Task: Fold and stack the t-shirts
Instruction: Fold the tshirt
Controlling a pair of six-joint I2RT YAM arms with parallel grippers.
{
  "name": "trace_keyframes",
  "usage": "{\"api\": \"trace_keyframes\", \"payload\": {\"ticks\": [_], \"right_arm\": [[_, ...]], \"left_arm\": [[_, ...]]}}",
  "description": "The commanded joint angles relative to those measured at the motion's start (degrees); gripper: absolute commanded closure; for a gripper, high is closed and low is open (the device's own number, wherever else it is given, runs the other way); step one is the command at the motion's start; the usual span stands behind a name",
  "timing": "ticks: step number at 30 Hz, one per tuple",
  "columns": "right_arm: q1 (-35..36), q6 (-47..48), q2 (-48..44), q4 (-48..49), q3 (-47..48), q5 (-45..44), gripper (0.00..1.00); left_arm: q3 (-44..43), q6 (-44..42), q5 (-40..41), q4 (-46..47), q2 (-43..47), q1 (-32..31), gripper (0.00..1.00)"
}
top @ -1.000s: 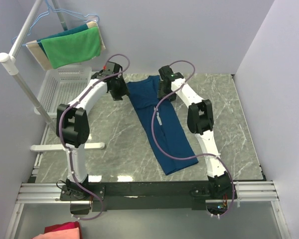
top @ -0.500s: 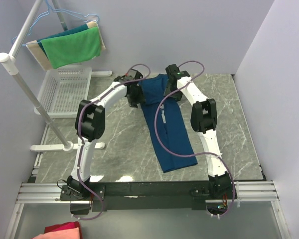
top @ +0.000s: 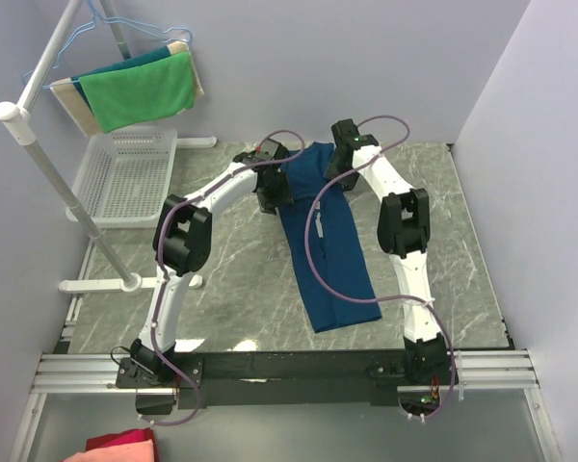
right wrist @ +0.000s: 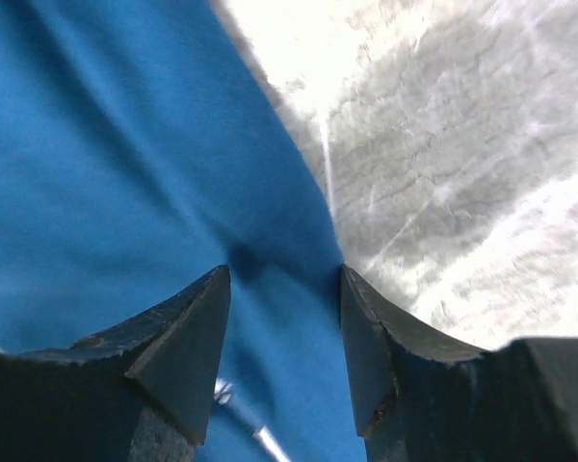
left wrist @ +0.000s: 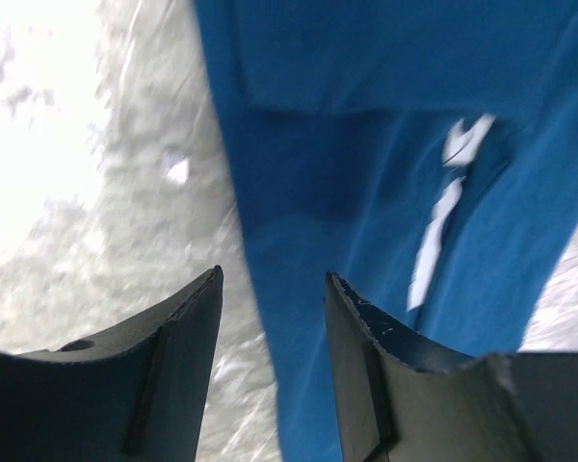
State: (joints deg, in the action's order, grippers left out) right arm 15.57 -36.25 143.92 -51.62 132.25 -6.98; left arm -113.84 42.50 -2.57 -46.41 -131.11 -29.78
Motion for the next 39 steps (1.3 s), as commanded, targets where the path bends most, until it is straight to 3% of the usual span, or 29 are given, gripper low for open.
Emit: {"api": "trace_keyframes", "payload": {"ticks": [1,9,13,22,39], "right_arm": [[-0.3,1.4,-11.5,7.2,0.6,-0.1,0.42],[-0.3,4.0,-16.0,3.3,-1.0,0.0,0.41],[-0.3,4.5,-18.1,2.5,-5.1,0.5,0.43],[-0.3,5.2,-22.6,1.7,-12.3,0.4,0.44],[-0.3,4.7,-22.9,-2.6,-11.4,-1.5,0.47]], "left_arm": [[-4.7,1.4,-1.4,6.3,-2.5,0.0,0.47],[-6.1,3.1,-8.4,10.9,-7.8,-0.5,0.47],[-11.4,2.5,-5.8,7.1,-11.6,-0.5,0.48],[-13.4,2.7,5.5,0.7,-13.0,1.1,0.47],[-18.8,-2.5,1.5,4.3,-16.1,7.3,0.46]]}}
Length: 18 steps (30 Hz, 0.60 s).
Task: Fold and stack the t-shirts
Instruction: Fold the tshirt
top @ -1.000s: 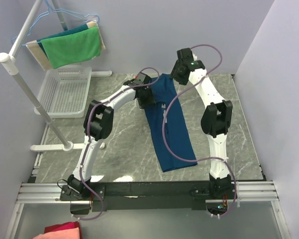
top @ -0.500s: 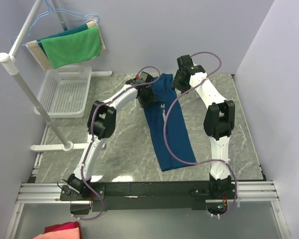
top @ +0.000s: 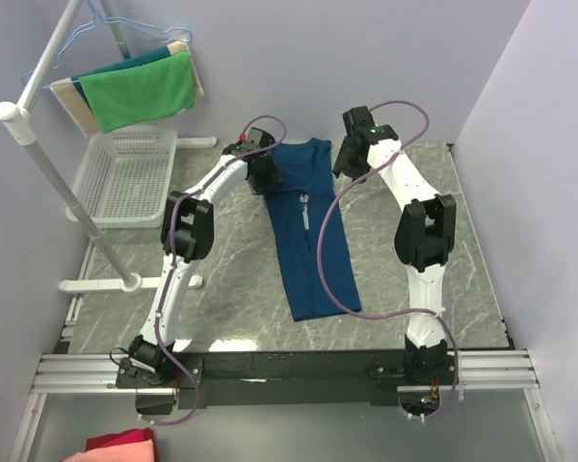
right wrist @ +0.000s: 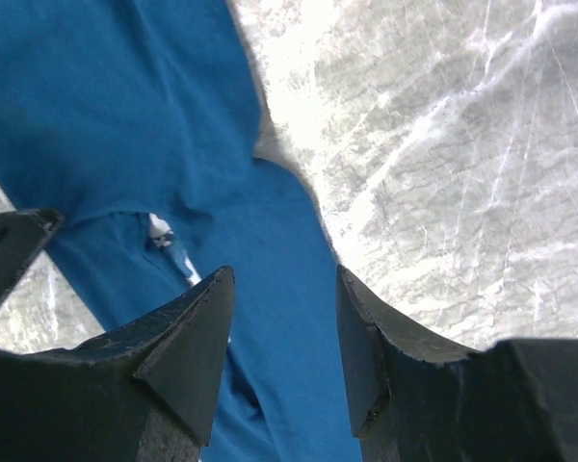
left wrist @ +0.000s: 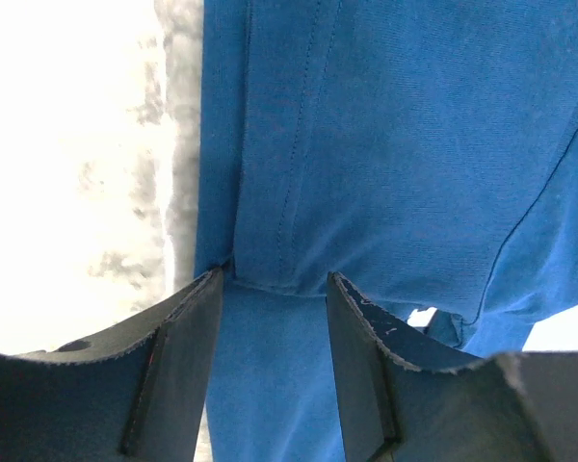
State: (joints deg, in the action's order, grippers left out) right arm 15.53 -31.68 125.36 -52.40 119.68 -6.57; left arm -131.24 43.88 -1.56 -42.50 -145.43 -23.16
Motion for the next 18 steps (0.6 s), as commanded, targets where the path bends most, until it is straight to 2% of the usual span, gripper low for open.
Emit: {"api": "trace_keyframes", "payload": {"ticks": [1,7,11,12,14,15,18], "right_arm": [[-0.3,0.0,-4.7,-2.2,1.3,-2.3,0.47],[-0.2,-0.6,-7.1,-4.4,0.4,-1.5,0.47],[0.1,0.5,-10.7,-7.8,-5.2,-0.3,0.46],[0.0,0.7,-11.9,-7.8,-10.6,-0.4,0.45],[0.1,1.6,-17.3,-4.3,-17.9,0.5,0.44],[0.1,2.0,-21.7,-2.5,-25.6,1.0,0.43],[0.1,1.2,-28.7,1.2,-35.7,1.9,0.43]], "left_arm": [[-1.2,-4.5,0.9,0.6,-1.5,0.8,0.45],[4.1,-7.8,-1.5,1.6,4.4,1.5,0.46],[14.8,-8.0,-0.7,2.4,17.5,-0.6,0.46],[19.8,-7.9,0.2,2.9,20.2,-1.3,0.45],[24.5,-6.8,1.4,3.0,27.4,-3.6,0.44],[28.8,-4.9,1.1,2.5,29.2,-4.3,0.44],[37.6,0.6,1.4,1.8,35.9,-6.7,0.44]]}}
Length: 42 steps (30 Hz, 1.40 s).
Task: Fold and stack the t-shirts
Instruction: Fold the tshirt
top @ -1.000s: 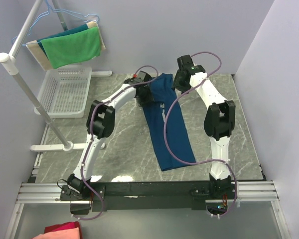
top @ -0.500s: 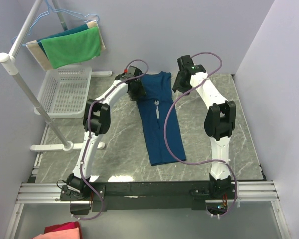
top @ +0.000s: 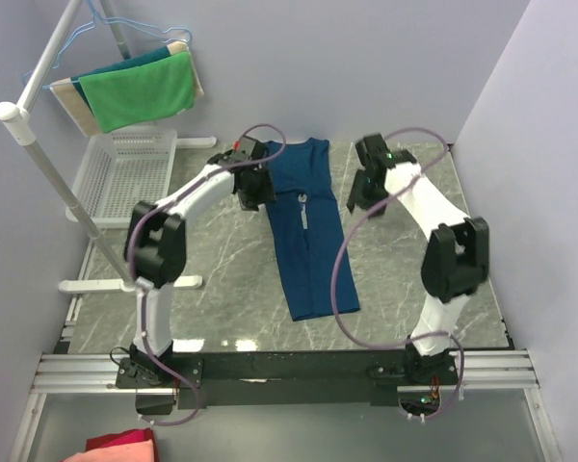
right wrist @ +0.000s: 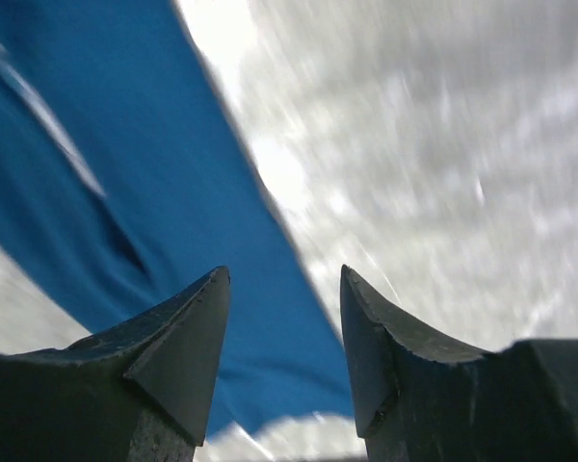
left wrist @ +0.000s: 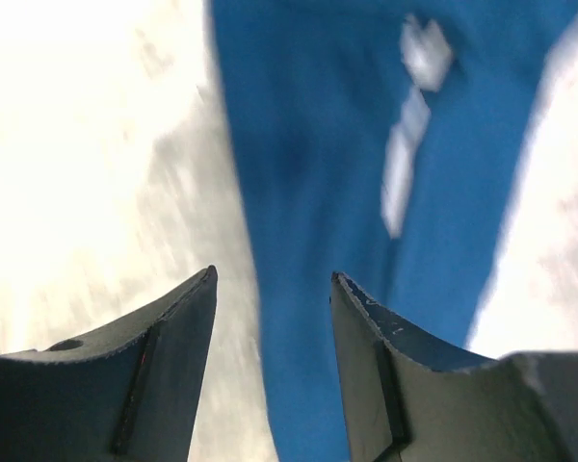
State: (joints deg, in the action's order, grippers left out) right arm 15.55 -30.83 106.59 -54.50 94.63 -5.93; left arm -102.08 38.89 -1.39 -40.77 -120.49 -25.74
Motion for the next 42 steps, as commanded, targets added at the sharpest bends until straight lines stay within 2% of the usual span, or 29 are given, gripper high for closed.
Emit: {"api": "trace_keyframes", "payload": {"ticks": [1,4,8,12,15,20,25,42], "right_arm": [[0.2,-0.1,-11.1,2.7,-11.7,1.0,0.43],[0.2,-1.9,-16.4,2.6,-16.6,2.1,0.44],[1.2,-5.8,-23.9,7.4,-25.4,5.7,0.44],[4.7,-9.2,-29.4,10.0,-35.2,6.3,0.43],[6.1,-11.3,-32.1,12.2,-41.3,6.5,0.43],[9.1,-14.3,-34.9,15.0,-47.9,4.9,0.43],[10.4,-16.0,-34.7,16.5,-51.9,3.0,0.44],[12.8,-17.7,-35.2,19.3,-58.6,4.6,0.50]], "left_arm": [[10.5,6.4,1.2,0.4,14.4,-5.9,0.44],[17.7,10.3,1.2,1.7,20.1,-9.5,0.43],[27.2,15.9,2.5,3.9,25.1,-12.6,0.44],[38.1,23.2,1.9,8.8,30.0,-16.4,0.44],[41.7,26.6,1.8,10.4,31.1,-19.9,0.45],[43.6,30.1,0.1,12.6,30.1,-25.8,0.45],[42.1,32.9,1.2,10.0,27.0,-30.2,0.48],[44.3,38.8,1.0,10.7,23.7,-33.2,0.53]]}}
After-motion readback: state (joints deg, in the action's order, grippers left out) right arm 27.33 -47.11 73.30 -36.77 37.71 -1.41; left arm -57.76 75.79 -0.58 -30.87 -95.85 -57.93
